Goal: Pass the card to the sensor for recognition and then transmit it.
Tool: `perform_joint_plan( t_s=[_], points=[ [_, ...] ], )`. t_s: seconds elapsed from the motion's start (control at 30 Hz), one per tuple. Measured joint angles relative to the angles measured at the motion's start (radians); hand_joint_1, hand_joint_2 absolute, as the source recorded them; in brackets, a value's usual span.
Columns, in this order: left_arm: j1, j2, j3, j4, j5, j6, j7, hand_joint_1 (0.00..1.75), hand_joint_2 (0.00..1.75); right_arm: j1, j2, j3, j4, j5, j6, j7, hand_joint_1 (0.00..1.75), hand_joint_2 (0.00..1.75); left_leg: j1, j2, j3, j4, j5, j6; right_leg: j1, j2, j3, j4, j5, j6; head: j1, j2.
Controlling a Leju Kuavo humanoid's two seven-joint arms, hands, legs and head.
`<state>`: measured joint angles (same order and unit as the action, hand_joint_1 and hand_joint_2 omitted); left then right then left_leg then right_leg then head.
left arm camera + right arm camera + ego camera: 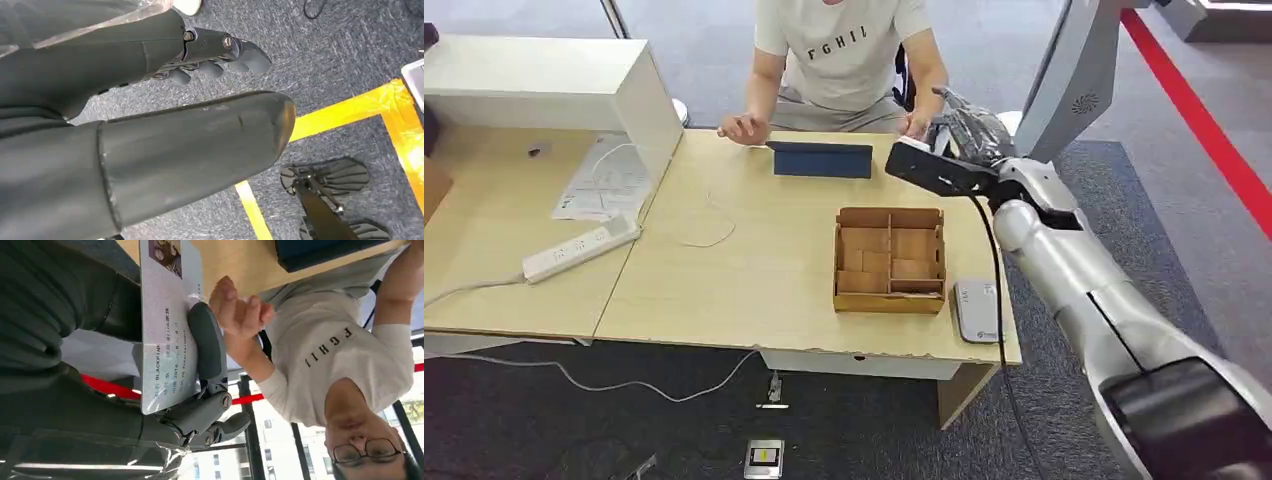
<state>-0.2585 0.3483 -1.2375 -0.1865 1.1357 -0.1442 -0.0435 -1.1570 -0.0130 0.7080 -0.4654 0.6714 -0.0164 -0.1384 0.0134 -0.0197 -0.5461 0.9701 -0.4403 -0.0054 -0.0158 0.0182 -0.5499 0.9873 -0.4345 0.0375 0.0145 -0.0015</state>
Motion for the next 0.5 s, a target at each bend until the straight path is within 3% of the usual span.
perform_joint_plan(
  t_s=[0.2,0.5],
  points=[
    [-0.011,-0.004,-0.012,0.0,-0.013,-0.001,0.008,0.0,0.0,-0.036,0.008,0.016,0.048,0.023,0.03,0.049,1.75,1.75,0.0,0.0,0.0,0.0,0.0,0.0,0.0,0.0,0.0,0.0,0.0,0.0,0.0,0.0],
    [-0.021,-0.011,-0.019,0.0,-0.018,-0.015,0.002,0.0,0.0,-0.06,0.005,0.032,0.088,0.039,0.038,0.059,1.75,1.75,0.0,0.0,0.0,0.0,0.0,0.0,0.0,0.0,0.0,0.0,0.0,0.0,0.0,0.0]
  ],
)
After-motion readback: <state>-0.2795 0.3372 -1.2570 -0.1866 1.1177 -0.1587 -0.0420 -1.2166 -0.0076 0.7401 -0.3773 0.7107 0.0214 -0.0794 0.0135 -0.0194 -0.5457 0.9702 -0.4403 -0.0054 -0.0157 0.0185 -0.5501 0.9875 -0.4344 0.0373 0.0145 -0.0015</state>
